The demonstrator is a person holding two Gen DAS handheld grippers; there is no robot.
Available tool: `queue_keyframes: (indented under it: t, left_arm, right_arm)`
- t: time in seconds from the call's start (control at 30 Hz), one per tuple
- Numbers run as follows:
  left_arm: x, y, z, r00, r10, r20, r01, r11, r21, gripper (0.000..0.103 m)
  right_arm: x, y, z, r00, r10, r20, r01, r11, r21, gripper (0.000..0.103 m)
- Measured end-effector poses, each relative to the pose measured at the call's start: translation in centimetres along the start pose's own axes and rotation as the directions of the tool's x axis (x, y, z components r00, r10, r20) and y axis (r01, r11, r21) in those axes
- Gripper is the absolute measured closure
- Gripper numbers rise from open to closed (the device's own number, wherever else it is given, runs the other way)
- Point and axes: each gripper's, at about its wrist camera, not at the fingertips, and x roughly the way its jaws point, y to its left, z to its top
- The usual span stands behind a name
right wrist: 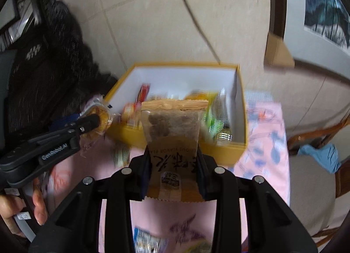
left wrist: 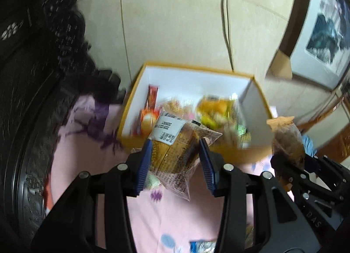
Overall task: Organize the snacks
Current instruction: 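Carry both snacks over the yellow box, lower them inside and open both tools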
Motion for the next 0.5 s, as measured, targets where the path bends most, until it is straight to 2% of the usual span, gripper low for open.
queue_keyframes:
  t: [0.23, 0.5]
  left_arm:
    - [0.9, -0.3, 4.0, 0.999, 0.013, 0.029, -0.014, 1.0, 0.007, 0.06]
    - [2.8, -0.1, 6.5, 0.999, 0.027, 0.033, -0.028, 0.999, 0.02, 0.06]
  right_arm:
    - [-0.3, 0.1, 5.2, 0.997, -0.008, 0.071, 0.01, 1.0, -0.023, 0.068]
    - [2.0, -0.1, 7.1, 0.997, -0.012, 0.07, 0.015, 0.999, -0.042, 0.068]
